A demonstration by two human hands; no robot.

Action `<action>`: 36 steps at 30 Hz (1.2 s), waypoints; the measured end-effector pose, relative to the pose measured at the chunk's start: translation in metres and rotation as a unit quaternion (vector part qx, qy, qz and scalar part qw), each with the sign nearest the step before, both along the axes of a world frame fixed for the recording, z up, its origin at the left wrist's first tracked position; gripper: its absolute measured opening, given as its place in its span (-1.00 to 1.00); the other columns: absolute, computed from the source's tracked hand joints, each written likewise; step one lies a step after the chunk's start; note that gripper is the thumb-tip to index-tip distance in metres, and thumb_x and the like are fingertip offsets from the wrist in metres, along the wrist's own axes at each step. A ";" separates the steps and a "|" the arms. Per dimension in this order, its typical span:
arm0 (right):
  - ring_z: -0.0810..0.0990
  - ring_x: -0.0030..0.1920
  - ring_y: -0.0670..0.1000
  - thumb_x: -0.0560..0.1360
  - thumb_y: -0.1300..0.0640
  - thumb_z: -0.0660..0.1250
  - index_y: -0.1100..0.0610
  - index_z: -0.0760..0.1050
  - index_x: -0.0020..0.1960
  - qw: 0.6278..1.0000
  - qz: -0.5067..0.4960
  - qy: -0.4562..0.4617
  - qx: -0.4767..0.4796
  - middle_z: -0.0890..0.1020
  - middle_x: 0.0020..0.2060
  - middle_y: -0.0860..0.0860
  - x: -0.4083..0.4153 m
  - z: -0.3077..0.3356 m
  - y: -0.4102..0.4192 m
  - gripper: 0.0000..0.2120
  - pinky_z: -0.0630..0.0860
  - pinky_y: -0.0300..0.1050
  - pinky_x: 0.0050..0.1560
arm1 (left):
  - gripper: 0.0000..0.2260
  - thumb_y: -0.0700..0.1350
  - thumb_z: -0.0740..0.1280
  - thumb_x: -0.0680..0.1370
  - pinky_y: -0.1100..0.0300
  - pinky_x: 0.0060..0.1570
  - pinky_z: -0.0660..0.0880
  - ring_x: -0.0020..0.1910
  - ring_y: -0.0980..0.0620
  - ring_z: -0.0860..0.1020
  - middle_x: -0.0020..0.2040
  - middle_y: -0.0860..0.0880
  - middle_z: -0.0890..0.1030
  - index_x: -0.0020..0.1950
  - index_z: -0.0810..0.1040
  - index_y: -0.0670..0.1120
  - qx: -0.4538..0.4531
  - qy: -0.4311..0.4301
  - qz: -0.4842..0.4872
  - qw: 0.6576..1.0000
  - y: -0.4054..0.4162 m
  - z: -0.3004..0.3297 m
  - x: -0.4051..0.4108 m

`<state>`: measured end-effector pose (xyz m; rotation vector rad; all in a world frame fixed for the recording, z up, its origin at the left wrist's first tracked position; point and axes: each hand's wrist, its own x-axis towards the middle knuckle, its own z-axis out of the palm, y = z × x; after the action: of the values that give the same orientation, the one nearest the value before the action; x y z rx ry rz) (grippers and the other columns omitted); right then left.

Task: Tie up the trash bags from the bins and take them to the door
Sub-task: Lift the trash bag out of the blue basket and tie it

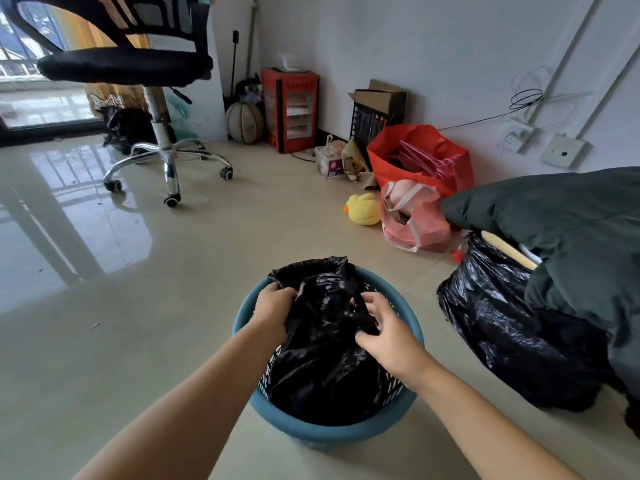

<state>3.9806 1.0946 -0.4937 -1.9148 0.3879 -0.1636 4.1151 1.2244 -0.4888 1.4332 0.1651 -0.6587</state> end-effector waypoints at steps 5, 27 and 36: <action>0.60 -0.02 0.14 0.44 0.42 0.29 0.17 0.36 0.26 0.942 -0.209 0.033 0.262 0.60 0.05 0.20 0.009 -0.009 -0.033 -0.57 0.55 0.00 -0.05 | -0.62 -0.35 0.09 0.51 0.17 0.13 0.50 -0.01 0.02 0.57 0.05 -0.07 0.65 0.14 0.62 -0.11 0.132 -0.256 -0.097 0.953 -0.008 0.001 -0.006; 0.55 -0.04 -0.03 0.47 0.21 0.30 0.00 0.58 -0.14 0.956 0.205 0.078 -0.196 0.57 -0.12 -0.03 0.016 0.015 0.008 -0.86 0.44 -0.20 -0.03 | -0.48 -0.02 0.39 0.49 0.07 0.37 0.32 0.25 0.05 0.41 0.23 0.03 0.42 0.42 0.34 0.01 0.194 -0.263 -0.312 0.892 0.010 -0.004 -0.002; 0.24 0.41 -0.07 0.43 0.20 0.38 0.01 0.09 0.48 0.983 0.116 0.018 -0.138 0.17 0.48 0.03 0.023 0.000 0.002 -0.26 0.19 -0.16 0.39 | -0.74 -0.33 0.19 0.56 0.25 -0.22 0.51 -0.28 0.06 0.56 -0.23 -0.04 0.61 -0.07 0.60 -0.04 0.087 -0.185 -0.324 0.924 0.010 0.016 -0.028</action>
<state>4.0040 1.0963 -0.4934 -2.2232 0.1697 -0.0291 4.0874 1.2347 -0.4731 1.7686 -0.5871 -0.9038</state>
